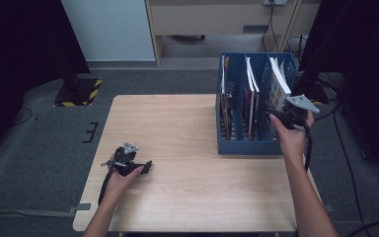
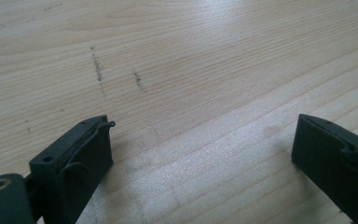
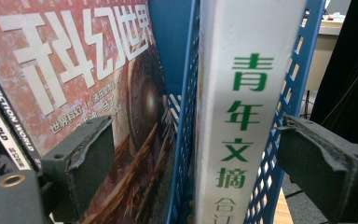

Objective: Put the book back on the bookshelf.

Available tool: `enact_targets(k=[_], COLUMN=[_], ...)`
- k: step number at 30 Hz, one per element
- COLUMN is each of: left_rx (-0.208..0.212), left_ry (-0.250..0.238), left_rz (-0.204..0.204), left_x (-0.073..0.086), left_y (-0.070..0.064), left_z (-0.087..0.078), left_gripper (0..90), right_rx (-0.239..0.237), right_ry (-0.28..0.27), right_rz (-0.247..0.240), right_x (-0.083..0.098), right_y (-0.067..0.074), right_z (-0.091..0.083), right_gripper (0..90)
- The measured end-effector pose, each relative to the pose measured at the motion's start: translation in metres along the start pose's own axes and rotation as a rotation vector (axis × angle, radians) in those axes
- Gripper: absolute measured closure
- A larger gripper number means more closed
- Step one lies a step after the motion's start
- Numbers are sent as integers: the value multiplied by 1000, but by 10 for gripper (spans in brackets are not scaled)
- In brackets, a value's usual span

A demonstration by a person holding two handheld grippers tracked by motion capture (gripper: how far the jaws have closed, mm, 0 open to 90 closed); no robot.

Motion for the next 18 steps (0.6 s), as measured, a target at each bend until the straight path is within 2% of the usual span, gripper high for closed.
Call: enact_targets(k=[15, 18], left_rx=[1, 2], left_ry=[0, 1], left_rz=[1, 2], left_x=[0, 0], left_y=[0, 0], left_z=[0, 0], left_gripper=[40, 38], right_rx=[-14, -19], right_ry=[32, 33], right_rz=[-14, -1], right_x=[7, 9], right_y=[0, -1], right_z=[-6, -9], right_gripper=[70, 68])
Point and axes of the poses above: each handheld gripper's, and its own axes: z roughly forward along the jaws, x roughly out of its underside, y roughly to its left, the point moved 8 cm from there along z, roughly forward along the jaws, and after that the axes turned 1 degree about x, right-handed, at the moved point
